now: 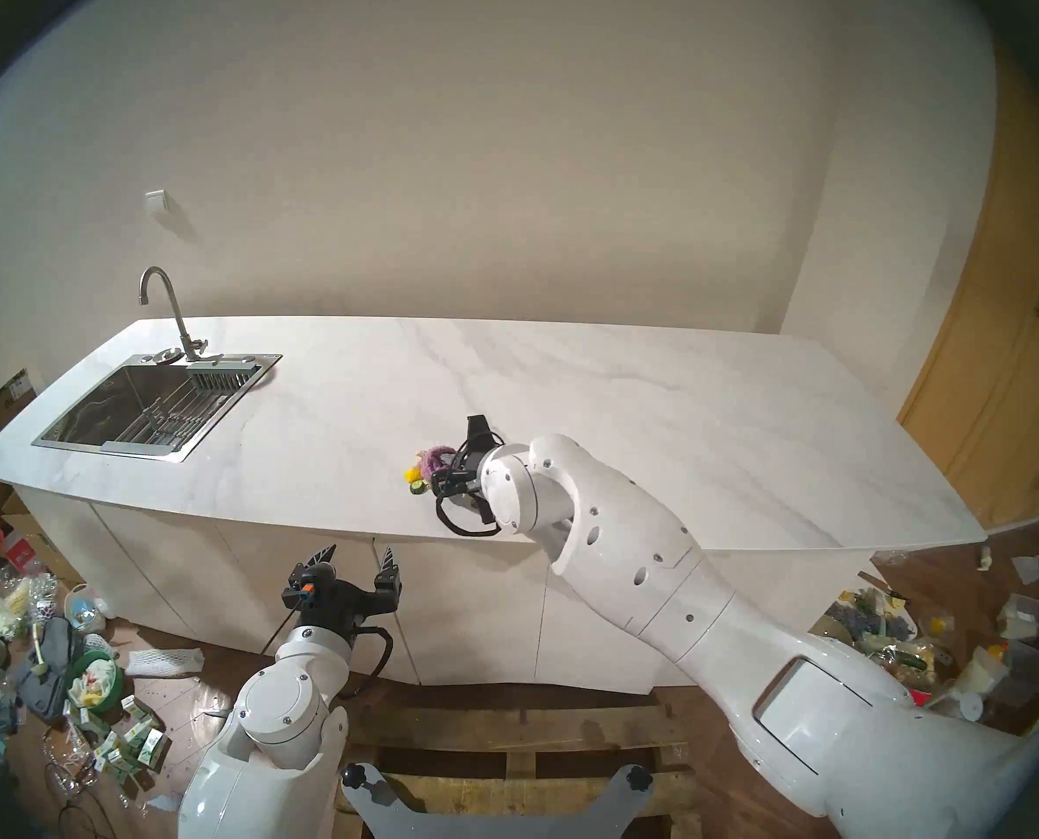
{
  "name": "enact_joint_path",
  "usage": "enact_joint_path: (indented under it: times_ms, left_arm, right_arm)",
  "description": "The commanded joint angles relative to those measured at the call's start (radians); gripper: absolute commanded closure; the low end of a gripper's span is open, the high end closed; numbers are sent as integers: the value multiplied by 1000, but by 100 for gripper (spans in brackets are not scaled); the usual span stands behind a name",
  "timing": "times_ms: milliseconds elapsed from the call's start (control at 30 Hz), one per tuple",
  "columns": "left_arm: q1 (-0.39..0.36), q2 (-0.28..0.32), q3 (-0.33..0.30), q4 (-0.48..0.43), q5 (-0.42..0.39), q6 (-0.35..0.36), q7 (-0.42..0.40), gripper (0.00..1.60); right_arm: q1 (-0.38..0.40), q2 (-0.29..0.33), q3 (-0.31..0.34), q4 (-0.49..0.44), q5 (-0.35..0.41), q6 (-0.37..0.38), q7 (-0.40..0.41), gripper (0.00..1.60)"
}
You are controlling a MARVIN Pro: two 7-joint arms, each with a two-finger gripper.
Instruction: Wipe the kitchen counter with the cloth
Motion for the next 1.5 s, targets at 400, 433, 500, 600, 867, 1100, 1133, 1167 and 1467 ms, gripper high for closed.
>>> enact_joint_path:
  times_ms: [400,433,500,600,867,1100,1133,1167,1467]
  left_arm:
    - [-5,0,2,-28,-1,-6,-2,0]
    - [-4,0,2,-29,-1,-6,-2,0]
    - [-4,0,2,-29,-1,-6,-2,0]
    - [-4,0,2,-30,-2,-5,-2,0]
    - [-5,0,2,-28,-1,-6,-2,0]
    - [-5,0,2,-27,-1,-6,-2,0]
    - [-6,0,2,-27,-1,-6,-2,0]
    - [-6,0,2,-27,-1,-7,-2,0]
    - [-6,0,3,-26,-1,-7,-1,0]
  right_arm:
    - [-64,247,47,-182,-68,-138,188,160]
    - [-63,252,45,-185,-71,-153,187,160]
    - [-53,251,28,-190,-88,-167,204,160]
    - [-38,230,-3,-182,-119,-169,215,160]
    - [6,124,-65,-102,-161,-146,222,160]
    - [51,46,-94,-12,-173,-133,208,160]
    - [59,35,-97,4,-176,-134,206,160]
    - [65,24,-98,19,-178,-135,204,160]
    - [111,-63,-113,119,-186,-130,181,160]
